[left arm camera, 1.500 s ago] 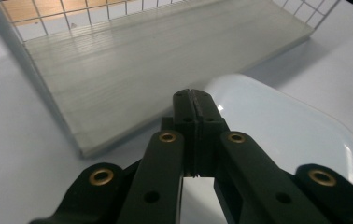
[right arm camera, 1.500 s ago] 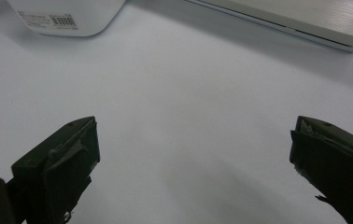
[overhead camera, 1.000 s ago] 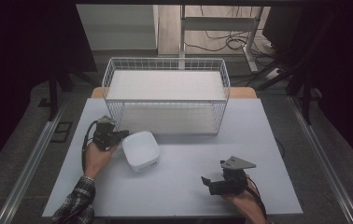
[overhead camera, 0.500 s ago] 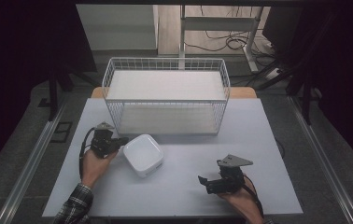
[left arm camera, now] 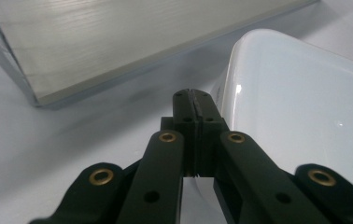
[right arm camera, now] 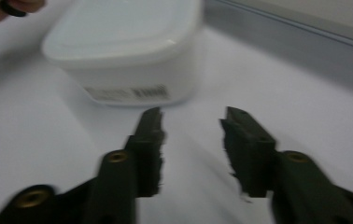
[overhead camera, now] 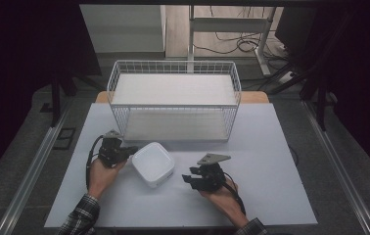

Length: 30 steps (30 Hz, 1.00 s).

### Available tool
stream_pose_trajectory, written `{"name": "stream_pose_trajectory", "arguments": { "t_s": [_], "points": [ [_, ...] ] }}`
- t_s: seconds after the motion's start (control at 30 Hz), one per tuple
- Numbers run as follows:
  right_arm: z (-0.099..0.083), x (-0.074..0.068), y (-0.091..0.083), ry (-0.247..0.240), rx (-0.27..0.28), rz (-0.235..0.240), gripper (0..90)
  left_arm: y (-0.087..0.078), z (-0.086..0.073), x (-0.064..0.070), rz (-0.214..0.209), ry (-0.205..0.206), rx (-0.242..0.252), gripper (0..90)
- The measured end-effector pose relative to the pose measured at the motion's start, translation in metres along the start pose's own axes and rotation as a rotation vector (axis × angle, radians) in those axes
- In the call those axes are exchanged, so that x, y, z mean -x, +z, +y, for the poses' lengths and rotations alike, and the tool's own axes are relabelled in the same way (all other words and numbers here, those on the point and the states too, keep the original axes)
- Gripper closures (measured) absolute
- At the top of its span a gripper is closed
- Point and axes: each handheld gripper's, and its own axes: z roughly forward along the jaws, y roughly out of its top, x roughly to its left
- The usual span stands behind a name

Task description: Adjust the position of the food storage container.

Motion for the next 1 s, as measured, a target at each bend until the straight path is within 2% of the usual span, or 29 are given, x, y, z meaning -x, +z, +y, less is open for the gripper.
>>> {"name": "stream_pose_trajectory", "arguments": {
  "t_s": [0.03,0.07,0.1,0.13,0.17,0.23,0.37,0.43,0.47,0.5,0.63,0.77,0.8,0.83,1.0],
  "points": [
    [0.003,-0.002,0.005,-0.003,-0.005,0.017,66.4,0.000,0.000,0.001,-0.003,-0.001,0.001,90.0],
    [0.008,-0.007,0.015,-0.019,-0.021,0.048,75.2,0.000,-0.001,0.001,-0.007,-0.004,0.002,90.0],
    [0.009,-0.009,0.019,-0.028,-0.024,0.056,79.0,0.000,-0.002,0.002,-0.017,-0.006,0.000,90.0],
    [0.009,-0.009,0.019,-0.028,-0.024,0.056,79.0,0.000,-0.002,0.002,-0.017,-0.006,0.000,90.0],
    [0.011,-0.012,0.025,-0.038,-0.038,0.065,85.4,0.000,-0.003,0.004,-0.016,-0.012,0.002,90.0],
    [0.011,-0.013,0.026,-0.040,-0.044,0.057,87.7,-0.001,-0.004,0.005,-0.028,-0.016,-0.004,90.0],
    [0.011,-0.007,0.022,-0.010,-0.048,0.052,88.3,-0.001,-0.007,0.009,-0.055,-0.024,-0.011,90.0],
    [0.010,0.001,0.016,0.032,-0.047,0.045,88.4,-0.001,-0.008,0.015,-0.066,-0.016,-0.020,90.0],
    [0.010,0.001,0.016,0.032,-0.047,0.045,88.4,-0.001,-0.009,0.018,-0.074,-0.014,-0.023,90.0],
    [0.009,0.006,0.012,0.053,-0.053,0.037,88.4,-0.001,-0.011,0.024,-0.097,-0.014,-0.027,90.0],
    [0.005,0.012,0.007,0.066,-0.055,0.017,88.4,0.001,-0.015,0.033,-0.130,-0.029,-0.027,90.0],
    [0.002,0.018,0.001,0.076,-0.055,-0.007,88.4,0.006,-0.020,0.045,-0.161,-0.036,-0.051,90.0],
    [0.002,0.019,0.000,0.075,-0.054,-0.014,88.5,0.008,-0.021,0.049,-0.148,-0.025,-0.060,90.0],
    [0.002,0.021,-0.004,0.079,-0.058,-0.031,88.5,0.010,-0.022,0.057,-0.127,0.002,-0.076,90.0],
    [0.000,0.028,-0.010,0.089,-0.061,-0.046,88.6,0.011,-0.024,0.066,-0.154,0.002,-0.073,90.0]
  ]
}}
